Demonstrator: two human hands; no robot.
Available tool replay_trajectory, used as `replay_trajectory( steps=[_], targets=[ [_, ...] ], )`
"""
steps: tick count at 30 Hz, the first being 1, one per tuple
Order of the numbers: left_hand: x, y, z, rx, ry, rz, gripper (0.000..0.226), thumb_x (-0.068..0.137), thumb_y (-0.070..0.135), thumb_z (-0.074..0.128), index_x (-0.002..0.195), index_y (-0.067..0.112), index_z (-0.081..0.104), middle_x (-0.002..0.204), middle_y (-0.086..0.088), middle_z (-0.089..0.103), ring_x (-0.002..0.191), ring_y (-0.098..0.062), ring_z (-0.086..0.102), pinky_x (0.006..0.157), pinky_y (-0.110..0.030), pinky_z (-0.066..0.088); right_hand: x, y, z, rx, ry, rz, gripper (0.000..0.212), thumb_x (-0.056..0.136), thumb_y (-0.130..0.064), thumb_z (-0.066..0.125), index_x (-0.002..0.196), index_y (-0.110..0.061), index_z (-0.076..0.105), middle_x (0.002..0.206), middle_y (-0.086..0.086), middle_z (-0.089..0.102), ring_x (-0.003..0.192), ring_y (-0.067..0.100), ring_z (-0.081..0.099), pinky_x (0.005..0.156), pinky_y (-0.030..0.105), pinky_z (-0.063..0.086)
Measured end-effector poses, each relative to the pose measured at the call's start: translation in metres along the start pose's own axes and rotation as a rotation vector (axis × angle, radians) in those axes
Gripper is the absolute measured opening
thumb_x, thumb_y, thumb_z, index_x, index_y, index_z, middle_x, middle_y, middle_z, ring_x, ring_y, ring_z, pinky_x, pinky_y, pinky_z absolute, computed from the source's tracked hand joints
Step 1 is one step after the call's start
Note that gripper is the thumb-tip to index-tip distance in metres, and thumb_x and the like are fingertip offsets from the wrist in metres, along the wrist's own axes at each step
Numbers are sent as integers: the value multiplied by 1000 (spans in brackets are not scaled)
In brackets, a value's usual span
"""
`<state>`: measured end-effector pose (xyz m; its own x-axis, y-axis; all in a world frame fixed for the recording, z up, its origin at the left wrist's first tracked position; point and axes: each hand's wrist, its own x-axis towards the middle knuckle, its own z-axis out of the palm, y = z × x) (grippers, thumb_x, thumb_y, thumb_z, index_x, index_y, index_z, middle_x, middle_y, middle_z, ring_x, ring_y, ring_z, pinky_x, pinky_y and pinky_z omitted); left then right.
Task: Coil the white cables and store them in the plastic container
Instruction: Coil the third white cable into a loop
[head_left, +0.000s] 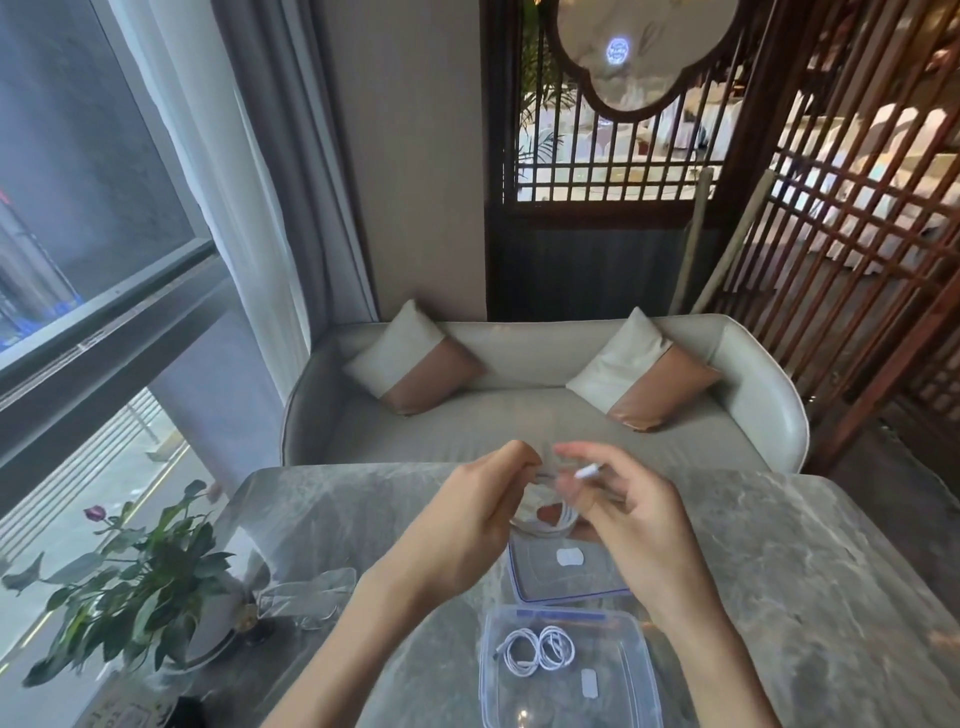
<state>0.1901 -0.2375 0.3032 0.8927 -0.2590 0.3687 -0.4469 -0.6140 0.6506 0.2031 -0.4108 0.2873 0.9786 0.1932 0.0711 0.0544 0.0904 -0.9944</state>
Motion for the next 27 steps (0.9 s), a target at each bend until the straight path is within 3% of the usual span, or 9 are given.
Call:
replay_trajectory(
  steps=[5,8,13,16,18,20,22,24,27],
  targets=[
    [-5,-13,-1,-182,9,-201,12,104,26,46,105,18,55,73,-2,57,64,-15,51,58,-27,42,10,1,-8,-214,-29,-51,22,89,-10,73,94,-30,82,78,3,78,64,8,73,56,25,60],
    [-8,-20,-7,-546,63,-367,8,100,8,54,101,1,53,75,-12,58,61,-21,59,47,-32,46,14,7,-10,-234,72,-58,22,88,-11,75,88,-32,82,68,2,76,56,7,69,57,30,61],
    [-11,-31,-23,-522,94,-407,5,86,-2,71,90,-1,68,73,-7,64,66,-19,68,67,-27,56,14,16,-4,-364,172,-142,20,88,-14,76,93,-32,80,66,-10,76,56,1,67,58,19,57],
    [-10,-35,-31,-448,150,-377,8,83,-6,71,86,1,69,71,-9,66,69,-19,71,71,-29,56,13,12,-3,-121,78,-27,19,87,-7,75,86,-25,82,63,1,74,56,5,66,54,19,56],
    [-11,-32,-27,-524,149,-383,9,82,-9,71,86,-1,67,76,-17,67,73,-26,70,74,-37,58,12,6,-2,69,-2,99,9,80,-18,78,86,-21,83,70,6,77,60,8,69,57,21,56],
    [-13,-25,-15,-597,164,-396,9,83,-10,69,89,-4,64,79,-19,68,73,-28,68,71,-38,59,12,6,4,206,-18,173,23,69,-27,79,89,-17,83,80,9,80,65,9,72,58,21,56],
    [-15,-19,0,-650,214,-398,9,85,-10,67,92,-5,64,79,-17,72,70,-24,71,64,-33,59,11,8,15,270,33,174,22,74,-19,78,94,-9,81,86,11,81,71,13,74,58,20,57],
    [-18,-12,8,-748,248,-414,11,84,-8,70,93,-2,69,82,-15,76,71,-23,74,63,-31,59,6,10,24,153,134,57,15,85,-9,75,98,-14,80,87,6,82,75,13,75,63,21,59],
    [-21,-5,3,-841,178,-406,21,82,-1,70,102,6,76,96,-18,77,89,-31,75,76,-37,61,-6,15,28,-188,278,-251,21,86,-12,77,99,-28,81,87,-12,81,76,3,75,68,18,58]
  ],
)
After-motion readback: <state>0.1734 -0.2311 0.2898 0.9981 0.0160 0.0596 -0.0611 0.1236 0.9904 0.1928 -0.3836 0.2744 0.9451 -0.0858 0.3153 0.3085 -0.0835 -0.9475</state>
